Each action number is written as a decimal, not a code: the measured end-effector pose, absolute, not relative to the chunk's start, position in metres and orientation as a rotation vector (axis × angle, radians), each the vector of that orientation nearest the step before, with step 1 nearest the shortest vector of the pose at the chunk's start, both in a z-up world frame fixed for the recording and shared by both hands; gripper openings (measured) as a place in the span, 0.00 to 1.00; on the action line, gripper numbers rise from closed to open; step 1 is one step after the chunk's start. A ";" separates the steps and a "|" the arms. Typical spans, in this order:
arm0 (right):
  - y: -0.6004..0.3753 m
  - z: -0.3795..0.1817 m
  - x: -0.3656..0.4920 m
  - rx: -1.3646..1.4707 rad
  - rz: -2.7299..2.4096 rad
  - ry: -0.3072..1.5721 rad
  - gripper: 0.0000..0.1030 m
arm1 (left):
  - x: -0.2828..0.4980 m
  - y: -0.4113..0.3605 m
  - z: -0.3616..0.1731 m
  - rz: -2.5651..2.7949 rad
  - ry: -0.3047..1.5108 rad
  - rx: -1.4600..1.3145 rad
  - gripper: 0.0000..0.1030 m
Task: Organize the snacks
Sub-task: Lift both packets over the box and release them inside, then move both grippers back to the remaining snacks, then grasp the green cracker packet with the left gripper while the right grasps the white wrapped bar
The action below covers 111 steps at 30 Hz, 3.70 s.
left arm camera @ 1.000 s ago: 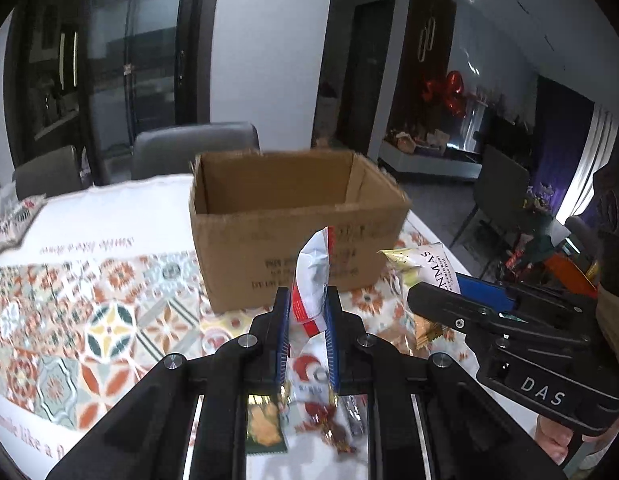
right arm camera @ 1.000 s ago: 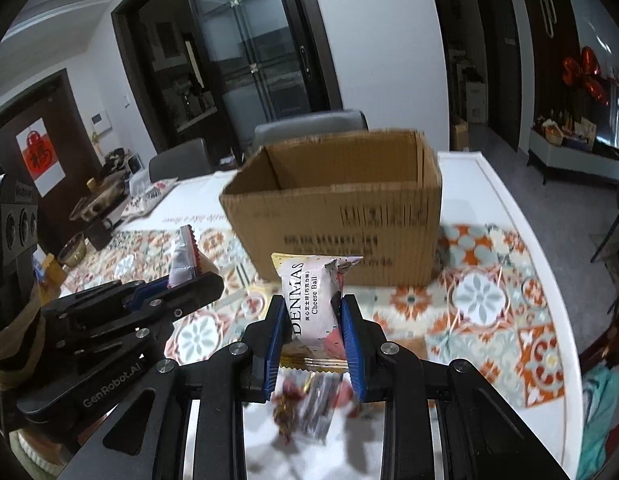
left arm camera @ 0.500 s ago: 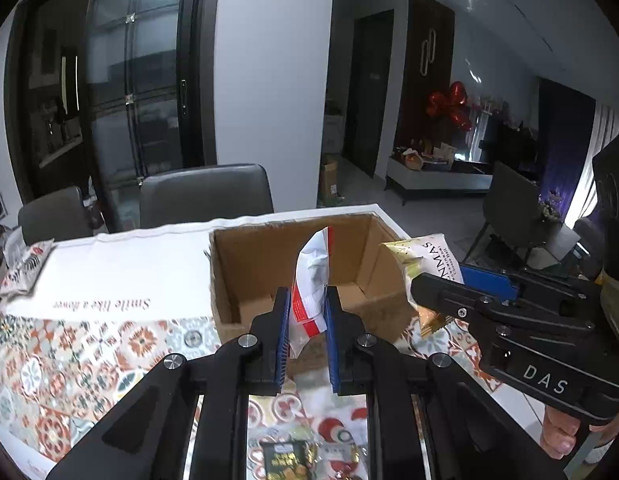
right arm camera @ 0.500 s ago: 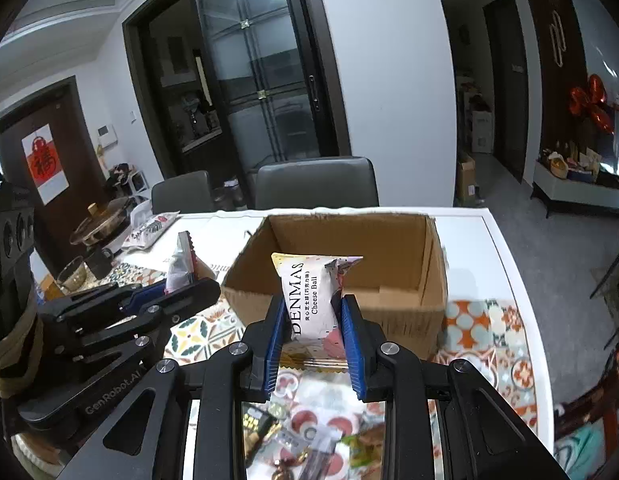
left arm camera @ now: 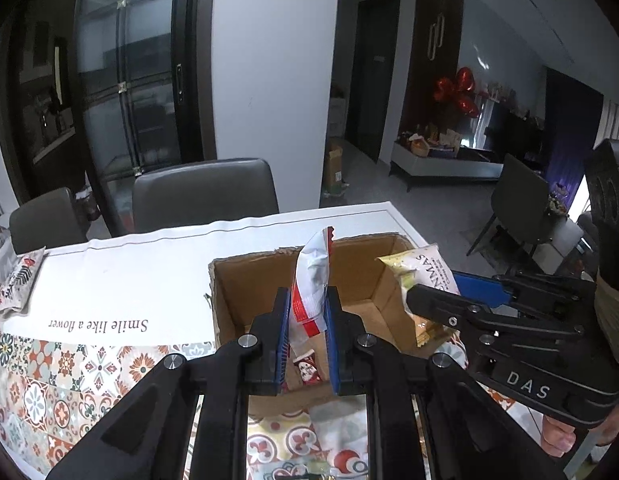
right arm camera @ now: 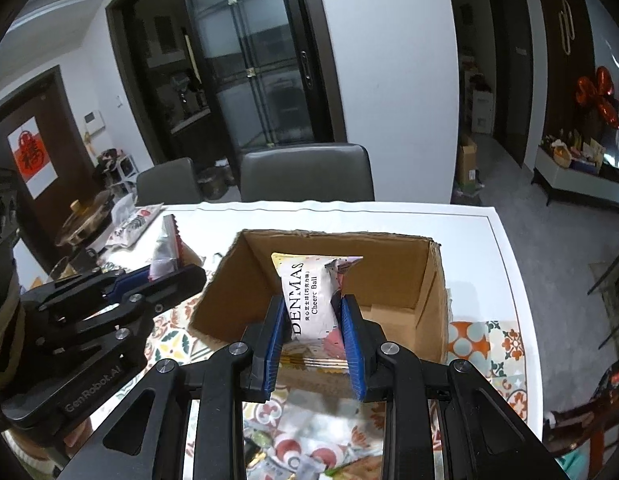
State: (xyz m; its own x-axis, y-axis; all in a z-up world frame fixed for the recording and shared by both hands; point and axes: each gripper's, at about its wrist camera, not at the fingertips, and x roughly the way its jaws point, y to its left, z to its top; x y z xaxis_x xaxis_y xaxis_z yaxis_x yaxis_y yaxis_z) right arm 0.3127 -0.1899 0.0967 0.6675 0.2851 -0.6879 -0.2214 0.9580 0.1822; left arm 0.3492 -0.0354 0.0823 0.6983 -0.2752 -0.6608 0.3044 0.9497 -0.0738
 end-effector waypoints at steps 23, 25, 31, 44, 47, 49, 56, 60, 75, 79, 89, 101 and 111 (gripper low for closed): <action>-0.192 0.085 0.290 0.083 0.201 0.791 0.53 | 0.299 -0.024 0.076 -0.233 0.722 0.107 0.60; -0.190 0.084 0.277 0.109 0.210 0.784 0.56 | 0.289 -0.019 0.075 -0.238 0.717 0.100 0.60; -0.180 0.079 0.249 0.109 0.231 0.771 0.56 | 0.256 -0.005 0.070 -0.224 0.708 0.070 0.61; -0.169 0.060 0.202 0.098 0.234 0.782 0.56 | 0.209 0.008 0.045 -0.205 0.745 0.065 0.62; -0.169 0.049 0.196 0.104 0.232 0.804 0.56 | 0.202 0.010 0.035 -0.198 0.763 0.070 0.62; -0.169 0.042 0.191 0.105 0.229 0.818 0.56 | 0.198 0.010 0.026 -0.206 0.784 0.062 0.62; -0.165 0.017 0.181 0.106 0.237 0.883 0.56 | 0.187 0.007 -0.004 -0.217 0.852 0.060 0.62; -0.165 0.001 0.176 0.115 0.239 0.930 0.56 | 0.185 0.006 -0.021 -0.213 0.888 0.066 0.62; -0.166 -0.053 0.174 0.138 0.231 1.083 0.51 | 0.194 -0.001 -0.078 -0.253 1.043 0.069 0.62; -0.167 -0.064 0.177 0.144 0.228 1.111 0.46 | 0.200 -0.004 -0.091 -0.256 1.075 0.079 0.62; -0.164 -0.084 0.187 0.133 0.220 1.157 0.37 | 0.221 -0.006 -0.109 -0.245 1.106 0.083 0.62; -0.162 -0.095 0.197 0.134 0.223 1.180 0.28 | 0.234 -0.007 -0.116 -0.235 1.121 0.047 0.46; -0.159 -0.094 0.193 0.120 0.232 1.162 0.22 | 0.228 -0.007 -0.112 -0.235 1.107 0.036 0.41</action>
State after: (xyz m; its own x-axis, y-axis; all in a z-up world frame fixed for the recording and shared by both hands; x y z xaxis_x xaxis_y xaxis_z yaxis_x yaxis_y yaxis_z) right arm 0.1932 -0.1587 -0.0939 0.3767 0.2429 -0.8939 -0.1196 0.9697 0.2130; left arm 0.2277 -0.0070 -0.1120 0.4251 -0.1701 -0.8890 0.2056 0.9746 -0.0882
